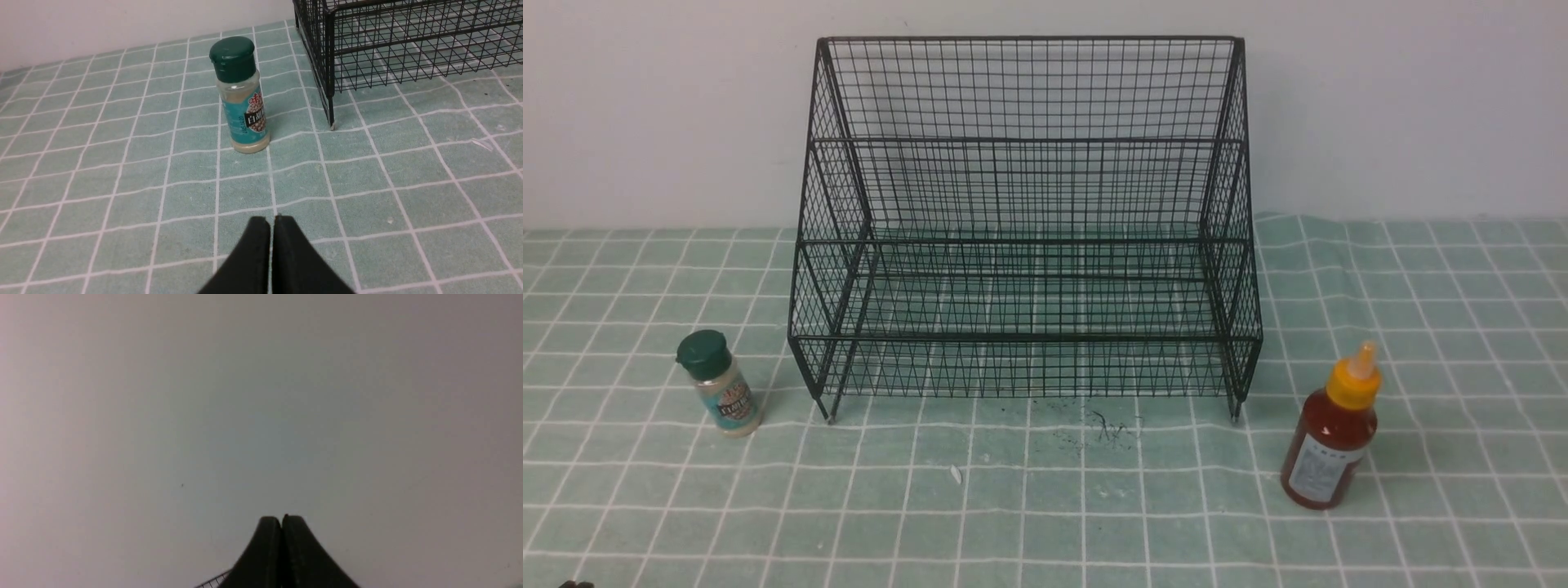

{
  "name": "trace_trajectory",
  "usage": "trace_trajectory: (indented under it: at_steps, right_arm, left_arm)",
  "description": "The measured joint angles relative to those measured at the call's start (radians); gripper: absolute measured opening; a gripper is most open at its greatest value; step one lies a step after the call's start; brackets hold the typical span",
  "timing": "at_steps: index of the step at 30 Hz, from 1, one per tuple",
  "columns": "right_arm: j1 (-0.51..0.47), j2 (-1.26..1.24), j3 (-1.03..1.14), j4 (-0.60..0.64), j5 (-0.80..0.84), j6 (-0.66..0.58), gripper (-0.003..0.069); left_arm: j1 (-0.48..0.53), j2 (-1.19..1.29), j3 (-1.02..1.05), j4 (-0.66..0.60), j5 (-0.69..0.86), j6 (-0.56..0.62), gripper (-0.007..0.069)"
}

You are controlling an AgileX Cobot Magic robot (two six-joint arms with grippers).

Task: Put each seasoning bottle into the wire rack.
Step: Use the right arm to grab the condiment bottle closest to it

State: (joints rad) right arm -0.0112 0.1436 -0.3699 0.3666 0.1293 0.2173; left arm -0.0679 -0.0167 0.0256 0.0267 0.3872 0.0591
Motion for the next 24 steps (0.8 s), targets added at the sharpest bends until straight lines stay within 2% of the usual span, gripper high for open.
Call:
trace_trajectory:
  at_steps: [2,4,6,8,13,15,16,18,22,23,24]
  right_arm:
    - [0.0,0.087,-0.083,-0.028,0.099,-0.02,-0.0015]
    - [0.0,0.275,-0.266,-0.062,0.338,-0.096,-0.0015]
    - [0.0,0.353,-0.348,-0.065,0.44,-0.135,-0.0015]
    - [0.0,0.539,-0.49,-0.059,0.676,-0.211,-0.0015]
    - [0.0,0.862,-0.729,-0.039,1.014,-0.25,0.0001]
    - [0.001,0.918,-0.765,-0.043,1.051,-0.253,0.0012]
    - [0.019,0.987,-0.802,-0.056,1.083,-0.267,0.0031]
    - [0.044,1.024,-0.817,-0.075,1.082,-0.273,0.0047]
    - [0.186,1.118,-0.83,-0.163,1.02,-0.284,0.013]
    - [0.239,1.15,-0.83,-0.2,0.985,-0.282,0.0182]
    - [0.245,1.154,-0.831,-0.208,0.981,-0.281,0.0197]
  left_arm:
    - [0.0,0.0,0.0,0.001,-0.001,0.001,-0.0006]
    - [0.0,0.0,0.0,0.019,-0.003,0.007,-0.0006]
    - [0.0,0.0,0.001,0.02,-0.009,0.007,-0.0006]
    - [0.0,0.0,0.003,0.001,-0.065,-0.007,-0.0006]
    - [0.0,0.0,0.003,-0.184,-0.32,-0.123,-0.0006]
    - [0.0,0.0,0.003,-0.228,-0.381,-0.146,-0.0006]
    - [0.0,0.0,0.003,-0.278,-0.465,-0.16,-0.0006]
    - [0.0,0.0,0.003,-0.297,-0.518,-0.165,-0.0006]
    - [0.0,0.0,0.003,-0.332,-0.646,-0.169,-0.0006]
    - [0.0,0.0,0.003,-0.335,-0.665,-0.171,-0.0006]
    - [0.0,0.0,0.003,-0.335,-0.665,-0.171,-0.0006]
